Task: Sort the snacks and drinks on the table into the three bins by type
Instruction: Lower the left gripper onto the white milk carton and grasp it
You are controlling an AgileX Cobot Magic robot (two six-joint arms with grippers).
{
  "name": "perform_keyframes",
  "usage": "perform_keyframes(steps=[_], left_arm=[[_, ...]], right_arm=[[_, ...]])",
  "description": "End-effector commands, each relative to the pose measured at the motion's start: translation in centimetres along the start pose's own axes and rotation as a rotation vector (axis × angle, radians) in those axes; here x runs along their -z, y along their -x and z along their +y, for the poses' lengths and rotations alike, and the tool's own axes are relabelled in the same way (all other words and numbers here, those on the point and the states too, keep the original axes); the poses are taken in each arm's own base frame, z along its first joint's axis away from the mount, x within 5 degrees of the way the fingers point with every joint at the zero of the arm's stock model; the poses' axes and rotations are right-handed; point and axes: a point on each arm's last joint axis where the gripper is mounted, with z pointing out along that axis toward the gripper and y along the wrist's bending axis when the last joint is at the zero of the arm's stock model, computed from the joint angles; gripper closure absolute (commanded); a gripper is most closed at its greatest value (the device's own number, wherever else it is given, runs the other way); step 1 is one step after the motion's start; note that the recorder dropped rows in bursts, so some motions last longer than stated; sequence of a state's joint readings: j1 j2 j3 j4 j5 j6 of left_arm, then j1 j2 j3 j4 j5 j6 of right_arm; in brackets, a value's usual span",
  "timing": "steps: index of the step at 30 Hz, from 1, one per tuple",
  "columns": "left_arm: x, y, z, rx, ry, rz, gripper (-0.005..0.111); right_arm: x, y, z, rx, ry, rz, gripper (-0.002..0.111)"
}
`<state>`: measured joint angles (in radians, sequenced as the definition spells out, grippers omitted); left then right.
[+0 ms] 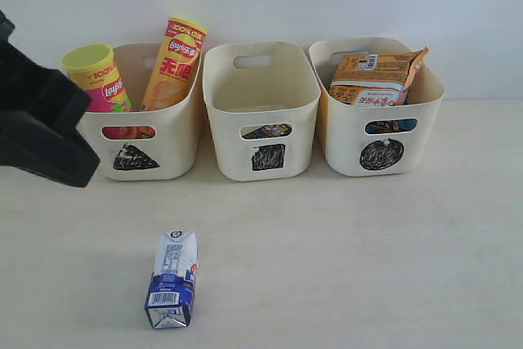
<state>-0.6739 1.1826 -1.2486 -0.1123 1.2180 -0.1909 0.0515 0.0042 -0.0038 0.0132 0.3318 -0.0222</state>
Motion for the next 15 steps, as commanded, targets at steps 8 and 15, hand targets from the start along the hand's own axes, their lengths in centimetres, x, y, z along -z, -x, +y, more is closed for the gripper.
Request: perform_keyframes(steps=[8, 15], left_arm=[[-6.8, -1.8, -0.2, 0.217, 0.101, 0.229, 0.032], [-12.2, -0.2, 0.6, 0.267, 0.215, 0.250, 0.032]], right_arm=[[0.0, 0.0, 0.0, 0.001, -0.001, -0.009, 0.106], [0.0, 0.0, 0.0, 0.001, -0.001, -0.009, 0.106]])
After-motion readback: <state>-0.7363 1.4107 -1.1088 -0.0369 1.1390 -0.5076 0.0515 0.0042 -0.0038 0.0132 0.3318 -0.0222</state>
